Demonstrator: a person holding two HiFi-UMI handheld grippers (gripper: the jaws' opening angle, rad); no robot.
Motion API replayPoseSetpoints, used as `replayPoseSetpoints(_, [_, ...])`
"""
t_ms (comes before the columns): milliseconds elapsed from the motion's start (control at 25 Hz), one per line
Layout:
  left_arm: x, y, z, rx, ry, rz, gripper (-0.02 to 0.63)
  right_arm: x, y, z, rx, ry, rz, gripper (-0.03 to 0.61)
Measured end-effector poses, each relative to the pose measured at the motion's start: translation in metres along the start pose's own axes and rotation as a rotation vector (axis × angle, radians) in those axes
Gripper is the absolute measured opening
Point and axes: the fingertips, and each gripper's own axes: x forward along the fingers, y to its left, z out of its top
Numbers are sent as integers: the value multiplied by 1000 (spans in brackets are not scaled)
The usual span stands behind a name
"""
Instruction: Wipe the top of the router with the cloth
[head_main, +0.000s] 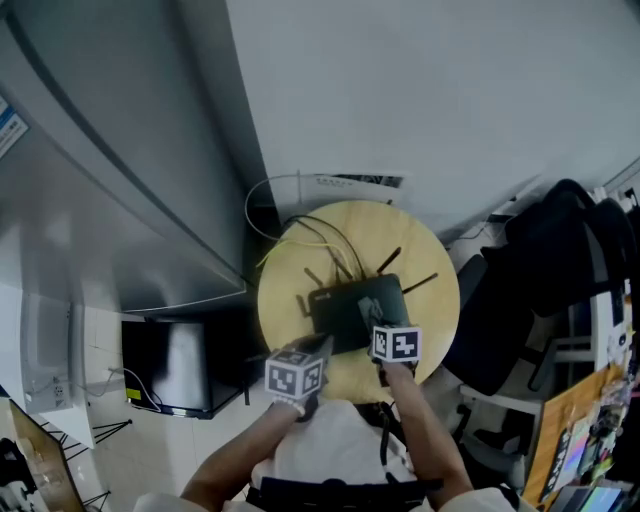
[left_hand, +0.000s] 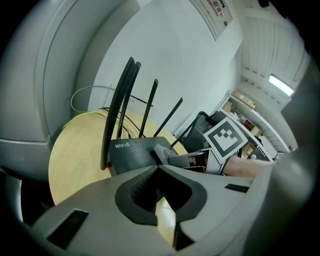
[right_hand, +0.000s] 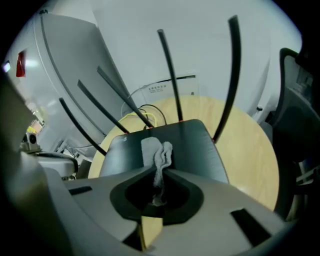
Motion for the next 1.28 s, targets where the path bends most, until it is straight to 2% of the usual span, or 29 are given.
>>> replayPoseSetpoints(360, [16, -11, -2, 16, 35, -17, -2, -16, -69, 3, 59, -20, -104, 35])
replayPoseSetpoints(680, [22, -17, 1, 18, 29, -25, -2, -33, -98, 5, 61, -38, -146, 37])
replayPoseSetpoints(960, [18, -11, -1, 6, 26, -16, -2, -34, -97, -10, 84, -31, -139, 37])
replayPoseSetpoints(1280, [8, 1, -12, -3, 23, 6, -2, -20, -32, -21, -31, 10, -45, 36])
